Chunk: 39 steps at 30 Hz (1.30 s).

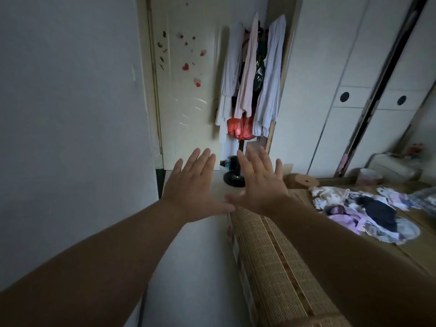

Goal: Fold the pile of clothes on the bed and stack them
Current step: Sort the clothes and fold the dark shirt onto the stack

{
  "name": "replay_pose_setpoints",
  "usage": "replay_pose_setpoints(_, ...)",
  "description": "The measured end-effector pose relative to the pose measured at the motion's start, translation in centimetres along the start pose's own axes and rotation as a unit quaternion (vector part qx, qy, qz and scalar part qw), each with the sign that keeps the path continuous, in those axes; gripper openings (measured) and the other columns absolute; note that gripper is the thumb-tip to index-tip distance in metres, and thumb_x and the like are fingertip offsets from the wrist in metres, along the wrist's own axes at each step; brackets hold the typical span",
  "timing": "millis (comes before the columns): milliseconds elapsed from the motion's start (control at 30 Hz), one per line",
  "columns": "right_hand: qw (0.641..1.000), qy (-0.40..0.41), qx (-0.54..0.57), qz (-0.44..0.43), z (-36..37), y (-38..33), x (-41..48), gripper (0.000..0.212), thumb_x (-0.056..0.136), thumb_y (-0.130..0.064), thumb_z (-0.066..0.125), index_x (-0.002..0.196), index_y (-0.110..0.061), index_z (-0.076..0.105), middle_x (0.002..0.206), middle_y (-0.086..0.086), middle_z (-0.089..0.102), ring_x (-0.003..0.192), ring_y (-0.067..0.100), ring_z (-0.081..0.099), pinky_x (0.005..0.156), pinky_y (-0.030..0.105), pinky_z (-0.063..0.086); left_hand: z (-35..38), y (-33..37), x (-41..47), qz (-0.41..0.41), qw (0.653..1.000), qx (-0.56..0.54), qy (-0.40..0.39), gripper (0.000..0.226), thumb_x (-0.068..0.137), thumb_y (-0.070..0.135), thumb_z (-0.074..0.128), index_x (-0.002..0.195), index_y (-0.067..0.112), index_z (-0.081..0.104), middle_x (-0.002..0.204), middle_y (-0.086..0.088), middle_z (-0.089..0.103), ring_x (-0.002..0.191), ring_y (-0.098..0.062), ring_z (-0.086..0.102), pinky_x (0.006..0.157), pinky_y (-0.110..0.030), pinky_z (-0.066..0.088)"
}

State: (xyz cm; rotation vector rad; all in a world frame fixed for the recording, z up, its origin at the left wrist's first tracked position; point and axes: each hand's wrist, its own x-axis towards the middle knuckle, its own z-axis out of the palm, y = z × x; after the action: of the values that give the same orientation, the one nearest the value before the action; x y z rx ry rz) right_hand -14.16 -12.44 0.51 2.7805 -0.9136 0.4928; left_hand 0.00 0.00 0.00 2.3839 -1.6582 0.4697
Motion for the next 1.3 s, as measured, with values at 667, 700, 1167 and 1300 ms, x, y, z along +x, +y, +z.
replay_pose_setpoints(667,0.984,-0.167,0.059,-0.023,18.3,9.6,22.7,0.093,0.076,-0.076,0.05,0.15,-0.031,0.015,0.161,0.004,0.009,0.146,0.028,0.009,0.113,0.059,0.012,16.9,-7.6,21.9,-0.003,0.99,-0.058,-0.129,0.102,0.077,0.083,0.03,0.153,0.02,0.006,0.162,-0.003,0.002,0.148,-0.023,0.007,0.116,-0.049,0.01)
replay_pose_setpoints(700,0.984,-0.168,0.055,-0.02,19.0,9.3,24.5,0.093,0.076,-0.076,0.05,0.15,-0.03,0.016,0.161,0.004,0.009,0.146,0.029,0.01,0.113,0.059,0.013,17.6,-8.9,23.3,0.002,0.99,-0.059,-0.128,0.101,0.078,0.083,0.03,0.153,0.019,0.007,0.162,-0.004,0.005,0.148,-0.023,0.011,0.116,-0.049,0.012)
replay_pose_setpoints(1167,0.985,-0.14,0.085,0.063,25.5,7.1,46.3,0.091,0.078,-0.069,0.055,0.15,-0.027,0.018,0.158,0.004,0.017,0.14,0.026,0.029,0.11,0.053,0.031,24.6,-23.6,44.5,0.069,0.991,-0.061,-0.1,0.089,0.083,0.073,0.04,0.15,0.016,0.023,0.155,-0.003,0.03,0.14,-0.022,0.031,0.113,-0.041,0.026)
replay_pose_setpoints(1300,0.984,-0.135,0.089,0.075,28.0,9.4,50.7,0.089,0.078,-0.069,0.056,0.148,-0.026,0.022,0.157,0.003,0.021,0.139,0.026,0.03,0.109,0.053,0.032,27.4,-24.4,50.0,0.086,0.989,-0.055,-0.105,0.088,0.083,0.073,0.039,0.149,0.017,0.025,0.155,-0.002,0.031,0.14,-0.02,0.03,0.112,-0.041,0.026)
